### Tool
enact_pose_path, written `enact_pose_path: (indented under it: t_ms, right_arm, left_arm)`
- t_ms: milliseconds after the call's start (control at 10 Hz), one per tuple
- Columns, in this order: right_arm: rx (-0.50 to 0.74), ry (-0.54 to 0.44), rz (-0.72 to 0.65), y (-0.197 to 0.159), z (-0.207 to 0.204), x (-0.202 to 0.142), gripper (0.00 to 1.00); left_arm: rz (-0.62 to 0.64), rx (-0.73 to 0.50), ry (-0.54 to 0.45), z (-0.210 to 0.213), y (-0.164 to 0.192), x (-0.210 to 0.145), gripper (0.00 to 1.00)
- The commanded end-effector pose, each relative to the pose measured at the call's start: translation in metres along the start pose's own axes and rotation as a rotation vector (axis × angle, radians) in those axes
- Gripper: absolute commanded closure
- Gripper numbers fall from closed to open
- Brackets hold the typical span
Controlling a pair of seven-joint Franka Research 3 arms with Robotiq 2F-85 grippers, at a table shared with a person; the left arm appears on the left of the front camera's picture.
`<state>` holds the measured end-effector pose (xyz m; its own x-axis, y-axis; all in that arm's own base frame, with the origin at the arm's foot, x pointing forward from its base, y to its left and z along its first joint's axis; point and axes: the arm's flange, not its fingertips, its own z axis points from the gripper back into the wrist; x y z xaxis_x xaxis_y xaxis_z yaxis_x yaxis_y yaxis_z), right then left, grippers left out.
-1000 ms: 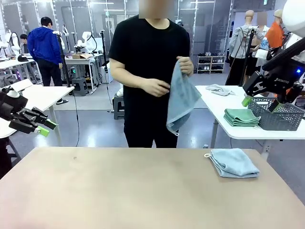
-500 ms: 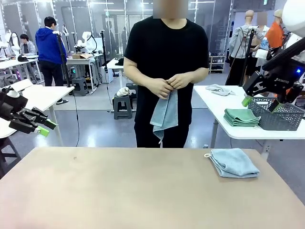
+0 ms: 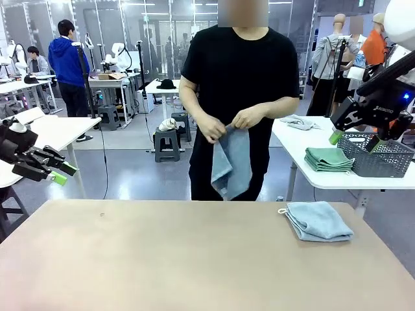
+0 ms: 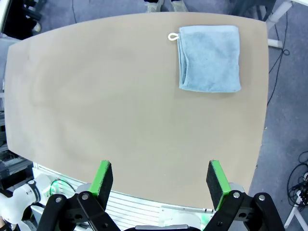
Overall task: Fold the towels and place them in the basket.
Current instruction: When a person lays out a Towel with hook on the table, fold it in half twice.
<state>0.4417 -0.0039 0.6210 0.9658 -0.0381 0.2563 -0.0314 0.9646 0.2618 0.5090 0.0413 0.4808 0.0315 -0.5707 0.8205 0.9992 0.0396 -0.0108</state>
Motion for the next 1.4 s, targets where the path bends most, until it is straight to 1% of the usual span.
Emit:
enact_pose_path:
  t_ms: [0, 1300]
  right_arm:
    - [-0.001, -0.008, -0.023, 0.0012, -0.0004, 0.0016, 0.02]
    - [-0.001, -0.008, -0.023, 0.0012, -0.0004, 0.0016, 0.02]
  left_arm:
    - [-0.005, 0.000, -0.004, 0.0007, -0.0019, 0.0013, 0.39]
    - [-0.005, 0.000, -0.004, 0.0007, -0.0019, 0.0013, 0.39]
